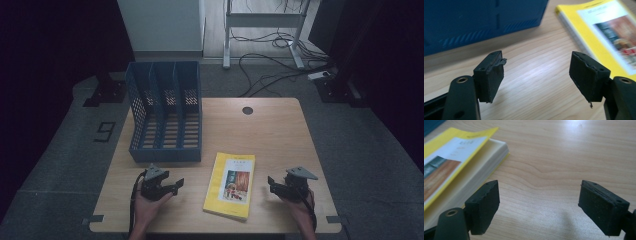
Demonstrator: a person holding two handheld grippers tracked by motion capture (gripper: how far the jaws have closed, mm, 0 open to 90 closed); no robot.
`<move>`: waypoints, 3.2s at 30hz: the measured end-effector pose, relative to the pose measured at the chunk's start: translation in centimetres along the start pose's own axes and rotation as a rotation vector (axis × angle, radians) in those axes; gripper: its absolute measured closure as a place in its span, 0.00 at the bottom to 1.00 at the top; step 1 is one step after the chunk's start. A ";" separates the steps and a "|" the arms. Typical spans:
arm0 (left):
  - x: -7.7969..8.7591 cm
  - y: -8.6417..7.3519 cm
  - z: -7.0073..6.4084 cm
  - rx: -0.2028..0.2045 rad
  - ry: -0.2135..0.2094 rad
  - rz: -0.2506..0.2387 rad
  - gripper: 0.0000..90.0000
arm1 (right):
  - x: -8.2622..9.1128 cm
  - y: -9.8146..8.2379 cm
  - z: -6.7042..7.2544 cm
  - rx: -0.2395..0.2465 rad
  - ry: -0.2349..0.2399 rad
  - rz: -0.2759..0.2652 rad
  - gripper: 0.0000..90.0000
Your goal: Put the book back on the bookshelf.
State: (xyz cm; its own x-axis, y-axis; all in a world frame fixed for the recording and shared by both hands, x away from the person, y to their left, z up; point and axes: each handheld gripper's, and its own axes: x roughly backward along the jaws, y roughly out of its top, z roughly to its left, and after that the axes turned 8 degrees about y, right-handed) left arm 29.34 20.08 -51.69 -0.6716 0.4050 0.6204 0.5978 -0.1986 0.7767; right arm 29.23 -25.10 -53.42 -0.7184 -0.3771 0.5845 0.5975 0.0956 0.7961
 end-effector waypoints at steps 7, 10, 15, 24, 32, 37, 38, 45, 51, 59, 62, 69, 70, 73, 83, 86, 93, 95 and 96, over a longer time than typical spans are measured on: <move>-0.1 1.6 -1.6 -0.009 -0.047 -0.013 0.31 | 0.3 1.0 1.4 0.023 0.036 -0.021 0.19; -0.2 1.9 -2.1 -0.020 -0.059 -0.012 0.31 | 0.2 1.4 2.0 0.027 0.050 -0.025 0.19; -0.9 2.2 -3.1 -0.025 -0.082 0.000 0.31 | -0.3 1.9 2.8 0.039 0.067 -0.027 0.19; -2.2 2.4 -4.4 -0.022 -0.118 0.011 0.31 | -1.8 2.6 5.0 0.061 0.096 -0.016 0.19; -2.9 2.1 -6.1 -0.041 -0.145 0.008 0.32 | -2.7 2.4 6.4 0.071 0.119 0.003 0.20; -3.5 1.5 -6.9 -0.056 -0.158 0.035 0.32 | -3.1 1.8 7.1 0.081 0.130 0.014 0.20; -3.7 1.4 -7.1 -0.061 -0.161 0.044 0.32 | -3.3 1.7 7.2 0.084 0.134 0.021 0.20; -4.9 0.4 -8.4 -0.086 -0.177 0.102 0.31 | -4.2 0.7 7.8 0.088 0.146 0.055 0.19; -5.3 0.0 -9.0 -0.093 -0.188 0.120 0.31 | -4.4 0.4 8.3 0.094 0.159 0.067 0.20; -5.8 -0.5 -9.9 -0.113 -0.199 0.136 0.31 | -4.5 0.2 8.4 0.092 0.175 0.073 0.20; -5.8 -0.5 -10.0 -0.114 -0.194 0.132 0.30 | -4.5 0.2 8.4 0.086 0.183 0.078 0.21; -5.8 -0.6 -10.2 -0.117 -0.185 0.129 0.29 | -4.5 0.2 8.2 0.061 0.200 0.094 0.21; -5.8 -0.6 -10.2 -0.117 -0.184 0.129 0.29 | -4.5 0.2 8.2 0.061 0.200 0.094 0.21; -5.8 -0.6 -10.2 -0.118 -0.180 0.125 0.29 | -4.5 0.2 8.1 0.035 0.211 0.106 0.22; -5.8 -0.6 -10.3 -0.118 -0.173 0.124 0.29 | -4.4 0.2 7.8 -0.011 0.235 0.128 0.23; -5.8 -0.7 -10.3 -0.117 -0.173 0.123 0.29 | -4.4 0.1 7.8 -0.009 0.233 0.125 0.23; -5.8 -0.7 -10.4 -0.118 -0.170 0.121 0.29 | -4.0 0.3 8.1 0.028 0.213 0.106 0.31; -5.8 -0.7 -10.4 -0.119 -0.169 0.121 0.29 | -3.7 0.4 8.1 0.026 0.220 0.094 0.34; -5.8 -0.7 -10.4 -0.118 -0.168 0.121 0.29 | -3.6 0.5 8.0 0.019 0.229 0.083 0.35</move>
State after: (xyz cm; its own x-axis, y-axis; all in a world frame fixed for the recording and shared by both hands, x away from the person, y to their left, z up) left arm 28.26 8.60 -54.66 -0.5103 0.5128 0.6904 0.6072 -0.3537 0.7115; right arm 29.21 -16.31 -53.89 -0.5662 -0.5660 0.5992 0.6430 0.1515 0.7507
